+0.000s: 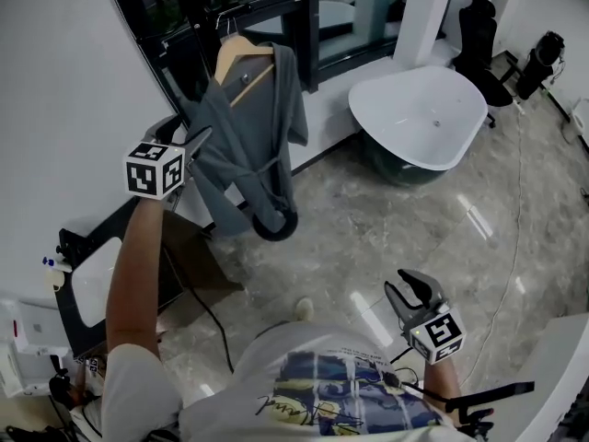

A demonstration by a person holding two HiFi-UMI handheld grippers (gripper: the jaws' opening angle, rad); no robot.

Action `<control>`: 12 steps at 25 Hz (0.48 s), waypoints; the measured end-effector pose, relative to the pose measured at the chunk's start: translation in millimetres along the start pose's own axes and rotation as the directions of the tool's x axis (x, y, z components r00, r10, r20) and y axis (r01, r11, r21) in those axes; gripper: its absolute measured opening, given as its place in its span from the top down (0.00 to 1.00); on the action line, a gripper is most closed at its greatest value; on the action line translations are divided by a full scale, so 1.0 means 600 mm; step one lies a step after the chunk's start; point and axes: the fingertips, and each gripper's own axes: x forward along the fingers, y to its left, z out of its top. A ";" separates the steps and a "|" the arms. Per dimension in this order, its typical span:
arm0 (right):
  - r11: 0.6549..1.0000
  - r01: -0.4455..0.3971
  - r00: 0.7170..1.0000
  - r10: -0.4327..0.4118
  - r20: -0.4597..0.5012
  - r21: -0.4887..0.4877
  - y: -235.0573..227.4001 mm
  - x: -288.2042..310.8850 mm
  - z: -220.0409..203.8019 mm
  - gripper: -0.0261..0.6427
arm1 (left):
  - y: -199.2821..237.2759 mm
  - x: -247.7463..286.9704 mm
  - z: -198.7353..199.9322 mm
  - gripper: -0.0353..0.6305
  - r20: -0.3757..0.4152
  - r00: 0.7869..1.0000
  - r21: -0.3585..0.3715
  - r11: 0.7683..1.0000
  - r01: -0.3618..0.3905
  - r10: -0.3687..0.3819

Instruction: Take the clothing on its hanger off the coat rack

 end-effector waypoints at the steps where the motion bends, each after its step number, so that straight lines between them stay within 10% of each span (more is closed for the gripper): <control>1: 1.000 0.006 1.000 -0.006 -0.003 0.004 -0.001 0.006 0.003 0.75 | 0.007 0.018 -0.002 0.47 -0.016 1.000 -0.003 1.000 0.005 -0.005; 7: 0.998 0.063 0.998 -0.062 -0.027 0.024 -0.006 0.032 -0.006 0.75 | 0.029 0.101 -0.027 0.47 -0.088 0.993 -0.072 0.995 0.070 -0.076; 12: 0.996 0.078 0.997 -0.078 -0.008 0.049 -0.002 0.044 -0.013 0.75 | 0.021 0.133 -0.056 0.67 -0.130 0.976 -0.100 0.981 0.164 -0.177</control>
